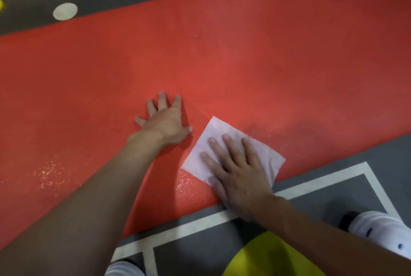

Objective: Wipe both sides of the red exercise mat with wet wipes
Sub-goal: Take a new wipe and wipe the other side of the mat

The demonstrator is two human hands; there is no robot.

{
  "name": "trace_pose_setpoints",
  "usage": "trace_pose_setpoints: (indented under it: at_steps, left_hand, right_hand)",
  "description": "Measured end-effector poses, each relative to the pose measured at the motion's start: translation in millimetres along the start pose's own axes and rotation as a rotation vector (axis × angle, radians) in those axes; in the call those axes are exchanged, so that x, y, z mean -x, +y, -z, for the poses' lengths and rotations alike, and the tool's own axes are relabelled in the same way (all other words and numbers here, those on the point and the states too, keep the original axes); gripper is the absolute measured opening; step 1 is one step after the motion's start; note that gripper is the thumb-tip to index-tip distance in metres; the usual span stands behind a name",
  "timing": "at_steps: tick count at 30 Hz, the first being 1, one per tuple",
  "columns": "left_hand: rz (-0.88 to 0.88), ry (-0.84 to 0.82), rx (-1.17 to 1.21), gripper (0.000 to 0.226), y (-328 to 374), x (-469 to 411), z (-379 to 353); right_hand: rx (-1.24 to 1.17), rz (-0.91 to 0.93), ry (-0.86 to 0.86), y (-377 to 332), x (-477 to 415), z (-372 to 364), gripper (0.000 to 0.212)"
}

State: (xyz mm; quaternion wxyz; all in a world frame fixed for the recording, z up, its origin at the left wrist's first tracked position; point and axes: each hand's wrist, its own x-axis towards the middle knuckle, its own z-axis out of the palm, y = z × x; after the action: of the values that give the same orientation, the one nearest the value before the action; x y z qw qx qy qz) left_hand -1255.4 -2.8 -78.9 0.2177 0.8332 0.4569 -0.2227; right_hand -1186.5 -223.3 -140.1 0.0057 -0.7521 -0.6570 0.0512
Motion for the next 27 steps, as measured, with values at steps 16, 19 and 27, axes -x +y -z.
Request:
trace_pose_setpoints:
  at_steps: [16, 19, 27]
  left_hand:
    - [0.058, 0.039, -0.034, 0.123, -23, -11, 8]
    - [0.041, 0.053, -0.052, 0.122, -25, -12, 12]
    - [0.002, 0.137, -0.091, 0.107, -36, -16, 26]
  right_hand:
    - [-0.01, -0.295, 0.029, 16, -48, 5, 0.06]
    - [0.013, 0.154, -0.058, 12, -47, 4, 0.057]
    - [0.015, -0.092, 0.0, 8, -76, 4, 0.06]
